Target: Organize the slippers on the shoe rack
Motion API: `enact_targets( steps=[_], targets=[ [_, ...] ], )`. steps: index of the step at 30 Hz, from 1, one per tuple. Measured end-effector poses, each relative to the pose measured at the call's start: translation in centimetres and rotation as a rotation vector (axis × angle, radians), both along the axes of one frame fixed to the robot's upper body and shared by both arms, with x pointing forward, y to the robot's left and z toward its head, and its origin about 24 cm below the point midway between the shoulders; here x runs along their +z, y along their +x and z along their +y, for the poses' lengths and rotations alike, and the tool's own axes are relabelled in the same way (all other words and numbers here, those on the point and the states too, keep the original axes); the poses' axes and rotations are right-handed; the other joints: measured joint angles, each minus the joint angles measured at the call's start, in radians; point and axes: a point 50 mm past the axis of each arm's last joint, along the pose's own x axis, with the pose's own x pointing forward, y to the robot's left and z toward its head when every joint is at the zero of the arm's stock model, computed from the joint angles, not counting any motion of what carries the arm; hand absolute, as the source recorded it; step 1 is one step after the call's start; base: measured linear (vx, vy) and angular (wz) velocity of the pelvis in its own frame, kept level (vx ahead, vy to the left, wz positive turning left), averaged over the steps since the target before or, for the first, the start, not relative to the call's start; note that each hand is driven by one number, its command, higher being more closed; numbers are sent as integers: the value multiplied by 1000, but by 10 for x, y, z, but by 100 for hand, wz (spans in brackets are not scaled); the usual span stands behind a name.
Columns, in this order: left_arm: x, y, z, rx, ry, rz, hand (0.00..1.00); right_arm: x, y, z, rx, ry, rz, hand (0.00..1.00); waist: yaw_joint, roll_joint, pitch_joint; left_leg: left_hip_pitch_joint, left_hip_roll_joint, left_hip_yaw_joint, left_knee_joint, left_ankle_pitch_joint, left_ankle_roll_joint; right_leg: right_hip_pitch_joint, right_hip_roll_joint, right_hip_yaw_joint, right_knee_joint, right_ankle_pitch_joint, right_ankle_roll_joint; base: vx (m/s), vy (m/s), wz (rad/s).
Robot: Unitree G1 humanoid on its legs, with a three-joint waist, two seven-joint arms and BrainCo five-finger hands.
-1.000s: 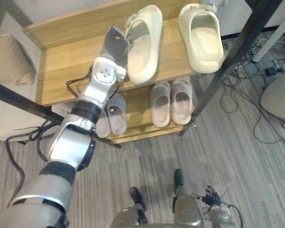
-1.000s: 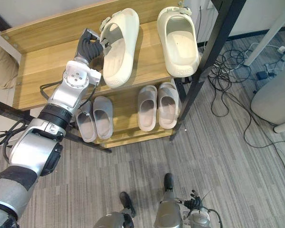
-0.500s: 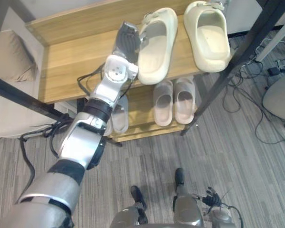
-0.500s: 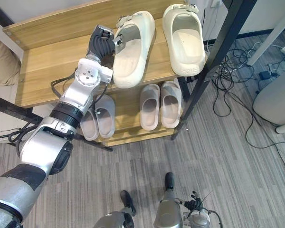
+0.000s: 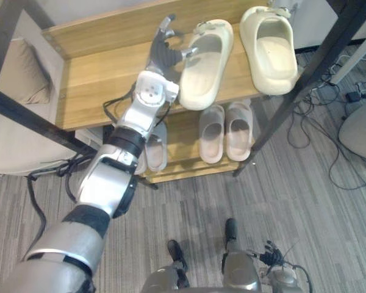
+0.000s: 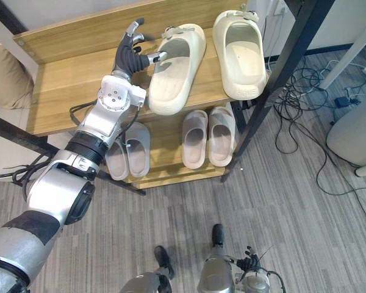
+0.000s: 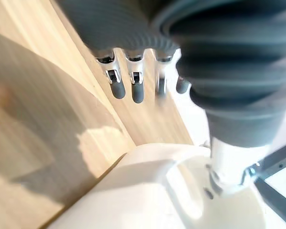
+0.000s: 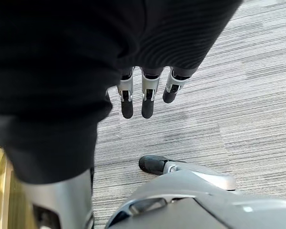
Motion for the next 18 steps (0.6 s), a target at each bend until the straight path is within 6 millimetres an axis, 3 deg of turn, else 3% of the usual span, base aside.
enact_targets(
  steps=[12,18],
  targets=[
    [8,-8,-6,-66,-87,-40,0,-3,-3,4,2,13,24,0,4,-22,-11,16,-11,-30,-2,9,10,33,-13,-28,0,2,5,-24,16,9],
    [-12,-25,-21,-163,-200,-55,0,-7,-8,7,1,28,50,0,11,-37,-35,17,-14,-68,-22,31,13,50,-20,-68,0,-1,10,-28,11,17]
  ],
)
